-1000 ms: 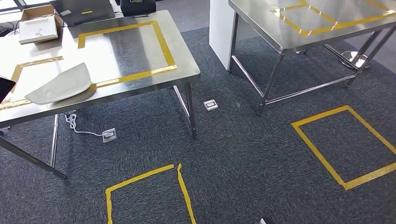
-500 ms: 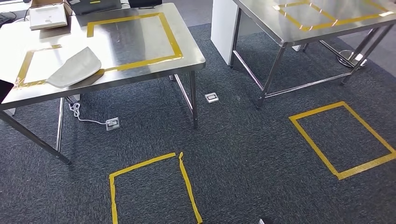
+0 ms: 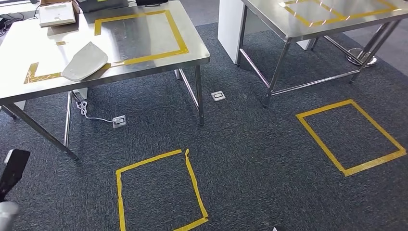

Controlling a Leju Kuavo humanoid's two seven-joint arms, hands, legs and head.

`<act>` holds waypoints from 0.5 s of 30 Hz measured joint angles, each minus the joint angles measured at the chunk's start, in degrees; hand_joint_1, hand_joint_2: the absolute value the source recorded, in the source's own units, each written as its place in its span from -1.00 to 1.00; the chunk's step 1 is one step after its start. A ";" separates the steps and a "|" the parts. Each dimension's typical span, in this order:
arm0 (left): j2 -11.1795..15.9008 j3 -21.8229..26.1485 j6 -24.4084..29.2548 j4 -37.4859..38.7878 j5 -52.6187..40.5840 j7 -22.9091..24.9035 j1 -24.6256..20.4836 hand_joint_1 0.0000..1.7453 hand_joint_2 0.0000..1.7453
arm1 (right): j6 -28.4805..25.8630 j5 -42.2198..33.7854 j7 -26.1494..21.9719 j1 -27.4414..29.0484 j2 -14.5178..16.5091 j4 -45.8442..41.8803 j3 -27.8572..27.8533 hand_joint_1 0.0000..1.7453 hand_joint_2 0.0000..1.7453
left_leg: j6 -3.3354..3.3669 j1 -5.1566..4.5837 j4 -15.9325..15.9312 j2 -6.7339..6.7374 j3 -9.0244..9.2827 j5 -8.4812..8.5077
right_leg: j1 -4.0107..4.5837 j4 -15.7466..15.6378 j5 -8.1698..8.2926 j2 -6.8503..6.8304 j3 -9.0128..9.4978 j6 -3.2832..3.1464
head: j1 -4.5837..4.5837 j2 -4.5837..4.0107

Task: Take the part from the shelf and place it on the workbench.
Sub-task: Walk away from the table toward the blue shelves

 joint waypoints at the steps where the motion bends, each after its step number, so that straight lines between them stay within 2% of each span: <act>1: -0.72 1.55 -0.96 0.77 1.69 2.69 3.31 -1.00 -1.00 | 0.19 0.19 -0.02 0.03 -0.04 0.00 0.00 -1.00 -1.00 | -0.32 0.09 1.80 -0.32 -0.52 -2.31 | -0.29 -0.45 0.86 0.09 -0.44 -0.12 | -0.12 0.00; 3: -2.68 4.41 -2.70 2.34 3.86 7.93 9.66 -1.00 -1.00 | 0.55 0.50 -0.07 0.16 -0.13 0.00 -0.01 -1.00 -1.00 | -1.01 0.55 8.26 -0.83 -2.01 -8.13 | -0.39 -0.52 2.16 0.32 -1.76 -0.19 | -0.34 0.00; 4: -3.84 5.55 -3.52 3.04 4.50 10.53 12.68 -1.00 -1.00 | 0.67 0.68 -0.08 0.25 -0.18 0.00 -0.01 -1.00 -1.00 | -1.34 0.80 11.62 -0.88 -2.48 -9.79 | -0.41 -0.43 2.75 0.35 -2.56 -0.07 | -0.40 0.01; 5: -5.10 6.53 -4.34 3.66 5.22 12.90 15.53 -1.00 -1.00 | 0.71 0.86 -0.08 0.32 -0.25 0.00 0.00 -1.00 -1.00 | -1.63 1.06 13.82 -0.89 -2.35 -10.09 | -0.45 -0.26 3.30 0.36 -3.47 0.09 | -0.42 0.01; 6: -6.36 7.45 -4.93 4.14 6.12 14.88 18.14 -1.00 -1.00 | 0.68 1.03 -0.07 0.35 -0.33 0.00 0.01 -1.00 -1.00 | -1.88 1.34 14.35 -0.89 -1.41 -9.22 | -0.52 0.00 3.81 0.34 -4.43 0.33 | -0.42 0.01; 7: -7.68 8.40 -5.35 4.53 7.10 16.51 20.33 -1.00 -1.00 | 0.62 1.24 -0.01 0.35 -0.45 0.00 0.02 -1.00 -1.00 | -2.16 1.65 12.84 -0.87 0.55 -7.78 | -0.64 0.38 4.25 0.25 -5.41 0.67 | -0.41 0.01; 8: -8.96 9.41 -5.56 4.78 8.02 17.67 21.96 -1.00 -1.00 | 0.55 1.44 0.07 0.31 -0.59 -0.01 0.04 -1.00 -1.00 | -2.47 1.97 9.60 -0.84 3.29 -7.06 | -0.72 0.91 4.61 0.04 -6.30 1.06 | -0.40 0.01; 9: -10.22 10.41 -5.66 4.93 8.77 18.64 23.07 -1.00 -1.00 | 0.50 1.61 0.17 0.28 -0.81 -0.03 0.06 -1.00 -1.00 | -2.53 1.96 5.79 -0.97 6.08 -7.20 | -0.80 1.43 4.92 -0.25 -7.10 1.51 | -0.38 0.01; 10: -11.60 11.36 -5.71 5.08 9.38 19.54 23.91 -1.00 -1.00 | 0.48 1.80 0.33 0.22 -1.04 -0.06 0.09 -1.00 -1.00 | -2.24 1.85 2.73 -1.17 8.02 -7.66 | -0.82 1.81 5.18 -0.54 -7.57 1.95 | -0.18 0.00; 11: -12.83 12.25 -5.75 5.22 10.04 20.45 24.58 -1.00 -1.00 | 0.47 1.96 0.56 0.13 -1.25 -0.08 0.13 -1.00 -1.00 | -1.71 1.59 0.82 -1.41 9.03 -8.38 | -0.85 1.98 5.51 -0.78 -7.81 2.36 | 0.04 0.00; 12: -14.09 13.06 -5.85 5.37 10.74 21.29 25.21 -1.00 -1.00 | 0.46 2.10 0.87 0.03 -1.41 -0.10 0.16 -1.00 -1.00 | -0.86 1.18 0.19 -1.64 9.10 -8.61 | -1.02 1.89 5.78 -0.91 -7.95 2.79 | 0.27 0.00; 14: -16.35 14.89 -6.52 5.70 12.47 22.55 26.30 -1.00 -1.00 | 0.39 2.30 1.76 -0.04 -1.52 -0.11 0.20 -1.00 -1.00 | 0.68 0.90 0.13 -1.55 8.25 -7.91 | -1.46 1.82 5.97 -0.96 -8.24 3.67 | 0.39 0.01; 15: -17.45 15.86 -7.14 5.82 13.29 22.83 26.67 -1.00 -1.00 | 0.33 2.36 2.22 0.04 -1.53 -0.10 0.21 -1.00 -1.00 | 1.32 0.86 -0.01 -1.45 7.78 -7.43 | -1.67 2.56 4.83 -0.93 -8.67 4.05 | 0.36 0.01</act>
